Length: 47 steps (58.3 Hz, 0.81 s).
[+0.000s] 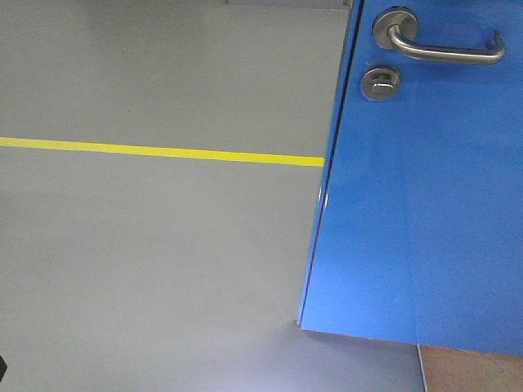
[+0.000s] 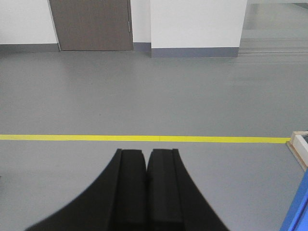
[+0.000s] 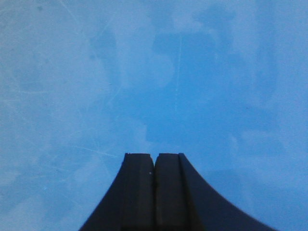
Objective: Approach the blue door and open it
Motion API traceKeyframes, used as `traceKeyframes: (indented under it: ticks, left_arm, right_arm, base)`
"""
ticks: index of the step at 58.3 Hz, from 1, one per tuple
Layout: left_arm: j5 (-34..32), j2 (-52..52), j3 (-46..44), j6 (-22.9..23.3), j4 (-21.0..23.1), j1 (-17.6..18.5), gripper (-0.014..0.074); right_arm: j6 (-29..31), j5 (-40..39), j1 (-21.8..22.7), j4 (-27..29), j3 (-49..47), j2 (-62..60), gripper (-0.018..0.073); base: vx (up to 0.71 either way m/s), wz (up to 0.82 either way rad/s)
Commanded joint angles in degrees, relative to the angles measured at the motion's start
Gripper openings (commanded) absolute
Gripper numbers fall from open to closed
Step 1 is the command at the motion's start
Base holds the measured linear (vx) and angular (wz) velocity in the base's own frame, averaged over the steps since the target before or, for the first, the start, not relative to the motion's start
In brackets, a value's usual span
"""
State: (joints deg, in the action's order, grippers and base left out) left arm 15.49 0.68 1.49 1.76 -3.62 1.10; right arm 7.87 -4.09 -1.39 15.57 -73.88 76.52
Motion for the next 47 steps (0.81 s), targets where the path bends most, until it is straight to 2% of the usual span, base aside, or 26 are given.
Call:
traceKeyframes:
  ticks: [1,16,24,33,47]
  left_arm:
    - [-4.76,0.67,-1.52,0.05,0.34,0.02,0.0073]
    - [-4.76,0.67,-1.52,0.05,0.34,0.02,0.0073]
    - [-4.76,0.67,-1.52,0.05,0.34,0.02,0.0073]
    - [-4.76,0.67,-1.52,0.05,0.34,0.02,0.0073]
    - [-4.76,0.67,-1.52,0.05,0.34,0.02,0.0073]
  right_arm:
    - [0.35,-4.14,0.17,-0.42,-1.84,-1.56,0.0012]
    - [0.35,-4.23,0.17,-0.96,-1.40,-0.97,0.0012]
    - [0.30,-6.59,0.17,-7.92,3.45,-5.05,0.0012]
    - [0.51,-6.51,0.17,-14.11,16.75,-17.50,0.0012]
    - [0.56,-2.64,0.39,-14.27,45.30,-44.09,0.0012]
  base:
    - [0.00,0.00]
    - [0.00,0.00]
    - [0.00,0.00]
    - [0.00,0.00]
    - [0.00,0.00]
